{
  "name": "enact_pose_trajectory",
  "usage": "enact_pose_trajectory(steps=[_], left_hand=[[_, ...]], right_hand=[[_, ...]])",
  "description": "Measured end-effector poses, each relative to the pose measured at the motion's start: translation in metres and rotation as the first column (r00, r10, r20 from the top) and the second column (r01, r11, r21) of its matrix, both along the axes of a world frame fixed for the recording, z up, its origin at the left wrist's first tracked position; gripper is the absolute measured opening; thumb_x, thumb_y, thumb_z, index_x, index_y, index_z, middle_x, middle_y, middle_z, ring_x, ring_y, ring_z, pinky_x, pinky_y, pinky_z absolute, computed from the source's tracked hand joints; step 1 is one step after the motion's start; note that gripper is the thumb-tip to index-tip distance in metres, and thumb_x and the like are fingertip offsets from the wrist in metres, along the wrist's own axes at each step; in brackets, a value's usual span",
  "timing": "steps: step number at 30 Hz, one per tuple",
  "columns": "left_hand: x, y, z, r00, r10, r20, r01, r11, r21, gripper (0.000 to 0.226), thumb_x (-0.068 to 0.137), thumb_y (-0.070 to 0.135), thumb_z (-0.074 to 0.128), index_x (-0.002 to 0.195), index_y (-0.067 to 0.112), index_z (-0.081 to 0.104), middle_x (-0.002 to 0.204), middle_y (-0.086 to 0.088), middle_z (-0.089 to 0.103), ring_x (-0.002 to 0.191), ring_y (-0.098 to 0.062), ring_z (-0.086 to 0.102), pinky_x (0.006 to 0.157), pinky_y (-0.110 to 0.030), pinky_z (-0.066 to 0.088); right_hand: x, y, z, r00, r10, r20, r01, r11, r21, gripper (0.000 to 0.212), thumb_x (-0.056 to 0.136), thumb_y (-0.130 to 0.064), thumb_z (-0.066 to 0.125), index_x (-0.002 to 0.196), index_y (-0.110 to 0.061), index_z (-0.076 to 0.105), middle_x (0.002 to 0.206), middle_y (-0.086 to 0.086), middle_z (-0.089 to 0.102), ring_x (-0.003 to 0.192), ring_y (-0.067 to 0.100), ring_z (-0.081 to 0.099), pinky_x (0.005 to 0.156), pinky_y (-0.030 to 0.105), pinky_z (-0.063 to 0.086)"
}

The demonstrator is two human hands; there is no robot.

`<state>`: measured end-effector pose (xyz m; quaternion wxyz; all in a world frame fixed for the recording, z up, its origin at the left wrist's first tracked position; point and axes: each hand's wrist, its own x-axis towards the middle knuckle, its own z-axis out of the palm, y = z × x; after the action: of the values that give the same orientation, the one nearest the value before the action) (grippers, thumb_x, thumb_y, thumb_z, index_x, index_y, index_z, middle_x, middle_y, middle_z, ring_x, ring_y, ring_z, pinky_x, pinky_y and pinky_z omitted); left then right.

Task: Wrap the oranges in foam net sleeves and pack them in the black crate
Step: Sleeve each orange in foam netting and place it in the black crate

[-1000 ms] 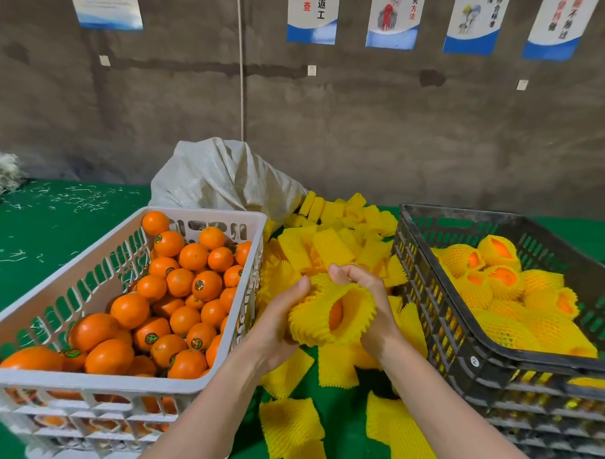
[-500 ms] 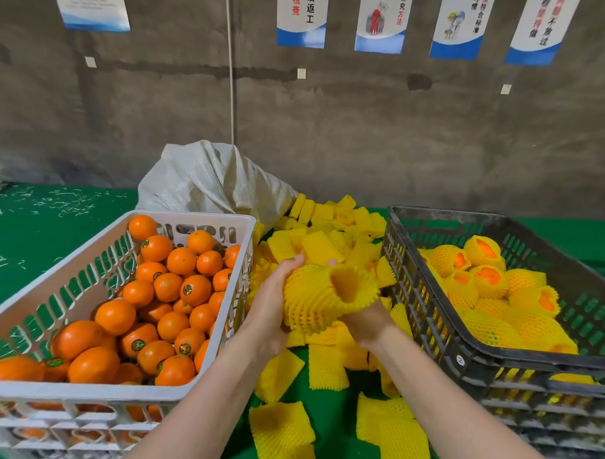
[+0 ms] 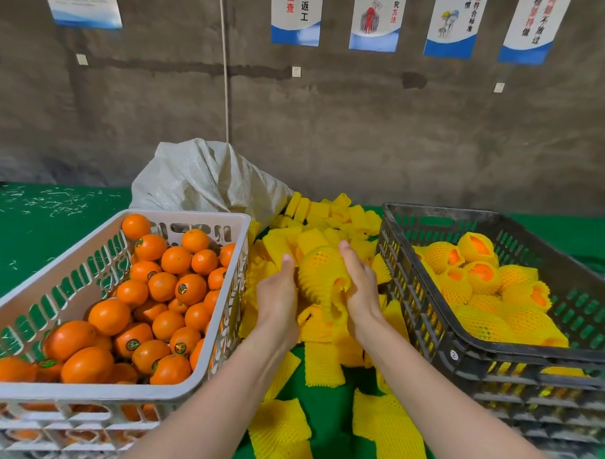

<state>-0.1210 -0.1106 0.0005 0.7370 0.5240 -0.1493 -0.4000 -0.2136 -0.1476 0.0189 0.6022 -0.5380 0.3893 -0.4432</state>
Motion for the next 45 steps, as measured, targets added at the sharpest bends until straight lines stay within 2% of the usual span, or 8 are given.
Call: enact_pose_trajectory(steps=[5,10,15,26,28,32,39,45], left_hand=[[-0.006,-0.005,-0.003,0.882,0.298,0.364,-0.304,0.952,-0.043,0.053,0.095,0.033,0.054,0.051,0.017,0.030,0.046,0.005,0.029,0.049,-0.013,0.028,0.045,-0.021,0.025],[0.002,-0.001,-0.007,0.788,0.210,0.578,-0.193,0.977,-0.091,0.051,0.095,0.040,0.049,0.053,0.015,0.035,0.050,0.000,0.034,0.052,-0.017,0.033,0.055,-0.035,0.027],[0.014,-0.001,-0.002,0.878,0.074,0.473,-0.016,0.992,-0.124,0.051,0.095,0.036,0.049,0.050,0.014,0.042,0.045,0.002,0.040,0.047,-0.011,0.037,0.049,-0.028,0.031],[0.017,0.007,-0.003,0.939,-0.083,0.335,0.126,0.986,-0.111,0.049,0.081,0.050,0.050,0.065,0.003,0.051,0.067,-0.015,0.056,0.065,-0.026,0.054,0.057,-0.026,0.046],[0.019,0.009,-0.002,0.961,-0.253,0.111,0.256,0.967,-0.010,0.051,0.084,0.058,0.050,0.076,0.009,0.060,0.075,-0.010,0.070,0.073,-0.024,0.066,0.063,-0.030,0.054],[0.015,0.014,0.002,0.743,-0.570,-0.351,0.589,0.806,-0.061,0.064,0.083,0.066,0.049,0.106,0.010,0.071,0.111,-0.021,0.068,0.096,-0.039,0.067,0.086,-0.052,0.052],[0.012,0.011,0.001,0.771,-0.582,-0.258,0.587,0.807,-0.068,0.050,0.074,0.056,0.062,0.097,0.014,0.076,0.100,-0.017,0.072,0.087,-0.032,0.071,0.067,-0.040,0.058],[0.013,0.017,0.003,0.750,-0.631,-0.198,0.641,0.767,-0.018,0.049,0.065,0.057,0.068,0.088,0.014,0.079,0.093,-0.015,0.072,0.079,-0.028,0.070,0.069,-0.035,0.056]], right_hand=[[0.004,0.004,-0.015,0.999,0.053,0.009,-0.053,0.999,-0.008,0.027,0.084,-0.064,0.042,0.086,-0.038,0.048,0.085,-0.021,0.047,0.080,0.004,0.048,0.083,0.030,0.039],[0.001,0.000,-0.013,0.977,0.091,0.193,-0.139,0.956,0.258,0.048,0.082,-0.055,0.057,0.116,-0.022,0.060,0.109,0.008,0.067,0.099,0.027,0.064,0.086,0.042,0.052],[0.002,-0.002,-0.015,0.952,0.099,0.288,-0.192,0.931,0.312,0.030,0.085,-0.050,0.055,0.098,-0.025,0.065,0.083,0.004,0.074,0.079,0.022,0.069,0.064,0.032,0.053],[0.002,0.006,-0.020,0.927,0.192,0.322,-0.270,0.937,0.219,0.030,0.089,-0.043,0.049,0.091,-0.020,0.067,0.078,0.004,0.072,0.078,0.019,0.066,0.066,0.032,0.051],[-0.001,0.005,-0.018,0.944,0.216,0.252,-0.255,0.958,0.135,0.029,0.091,-0.043,0.047,0.088,-0.024,0.069,0.083,0.001,0.073,0.079,0.015,0.069,0.067,0.030,0.054],[-0.010,0.001,-0.015,0.987,0.158,0.021,-0.146,0.950,-0.275,0.022,0.090,-0.035,0.044,0.096,-0.019,0.057,0.080,-0.017,0.061,0.075,-0.017,0.055,0.065,0.005,0.044],[-0.017,0.000,-0.015,0.983,-0.107,-0.152,-0.003,0.806,-0.592,0.030,0.090,-0.027,0.059,0.071,-0.009,0.044,0.071,-0.002,0.039,0.073,0.014,0.040,0.065,0.027,0.033],[-0.022,-0.008,-0.003,0.993,0.092,-0.070,-0.114,0.885,-0.452,0.036,0.094,-0.030,0.049,0.067,-0.007,0.042,0.063,0.007,0.035,0.063,0.019,0.037,0.056,0.030,0.031]])
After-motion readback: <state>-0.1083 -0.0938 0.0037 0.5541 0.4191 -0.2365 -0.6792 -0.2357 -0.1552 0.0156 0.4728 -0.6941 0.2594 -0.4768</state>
